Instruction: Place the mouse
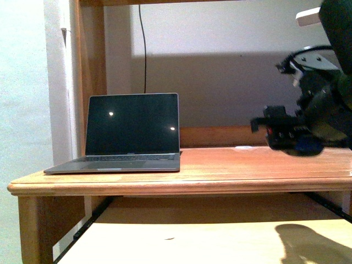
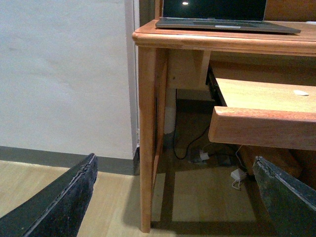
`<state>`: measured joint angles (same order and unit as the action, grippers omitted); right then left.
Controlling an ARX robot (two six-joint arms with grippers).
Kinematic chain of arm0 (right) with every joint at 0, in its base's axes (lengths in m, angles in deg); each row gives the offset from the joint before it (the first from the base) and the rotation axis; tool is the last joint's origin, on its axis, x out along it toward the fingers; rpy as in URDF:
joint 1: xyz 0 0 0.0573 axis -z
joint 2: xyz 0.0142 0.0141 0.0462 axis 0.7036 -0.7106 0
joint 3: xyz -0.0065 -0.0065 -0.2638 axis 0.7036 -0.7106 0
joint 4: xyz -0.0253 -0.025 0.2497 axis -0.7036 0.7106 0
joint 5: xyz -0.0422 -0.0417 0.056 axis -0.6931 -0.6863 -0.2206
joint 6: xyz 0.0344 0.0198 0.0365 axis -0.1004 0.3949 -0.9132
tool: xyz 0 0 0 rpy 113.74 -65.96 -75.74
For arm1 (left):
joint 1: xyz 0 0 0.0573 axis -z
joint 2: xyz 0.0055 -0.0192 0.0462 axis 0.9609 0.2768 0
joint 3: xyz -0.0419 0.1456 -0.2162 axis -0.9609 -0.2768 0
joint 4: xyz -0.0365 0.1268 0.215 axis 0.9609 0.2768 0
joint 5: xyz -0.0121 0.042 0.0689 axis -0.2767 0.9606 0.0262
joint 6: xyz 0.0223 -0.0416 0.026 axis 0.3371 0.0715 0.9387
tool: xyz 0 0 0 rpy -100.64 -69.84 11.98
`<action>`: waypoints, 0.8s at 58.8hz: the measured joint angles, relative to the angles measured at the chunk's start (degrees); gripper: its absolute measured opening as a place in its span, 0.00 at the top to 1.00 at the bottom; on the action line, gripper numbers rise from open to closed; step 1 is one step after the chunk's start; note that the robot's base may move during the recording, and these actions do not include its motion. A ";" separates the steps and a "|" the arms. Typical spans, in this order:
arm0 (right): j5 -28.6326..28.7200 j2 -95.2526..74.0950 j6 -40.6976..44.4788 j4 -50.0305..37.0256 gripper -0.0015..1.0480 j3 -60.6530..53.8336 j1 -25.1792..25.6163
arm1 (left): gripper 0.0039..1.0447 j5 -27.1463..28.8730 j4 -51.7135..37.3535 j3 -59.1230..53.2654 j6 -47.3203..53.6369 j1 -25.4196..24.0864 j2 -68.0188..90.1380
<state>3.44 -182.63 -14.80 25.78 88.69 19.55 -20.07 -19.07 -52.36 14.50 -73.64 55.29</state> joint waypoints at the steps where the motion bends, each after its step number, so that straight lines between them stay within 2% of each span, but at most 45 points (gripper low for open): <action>1: -0.79 -2.01 -0.55 0.96 0.47 2.58 -0.42 | 0.07 -0.02 0.00 0.00 0.00 0.00 0.00; 8: -5.03 -11.37 -1.25 5.07 0.47 13.27 -1.36 | 0.07 -0.02 0.00 0.00 0.00 0.00 0.00; 24: -9.31 -25.07 -3.78 11.76 0.47 29.88 -2.25 | 0.07 -0.02 0.00 0.00 0.00 0.00 0.00; 47: -13.35 -38.14 -5.16 14.84 0.47 45.59 -5.88 | 0.07 -0.02 0.00 0.00 0.00 0.00 0.00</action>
<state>-9.92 -220.77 -19.95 40.62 134.29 13.67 -20.10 -19.07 -52.36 14.50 -73.64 55.29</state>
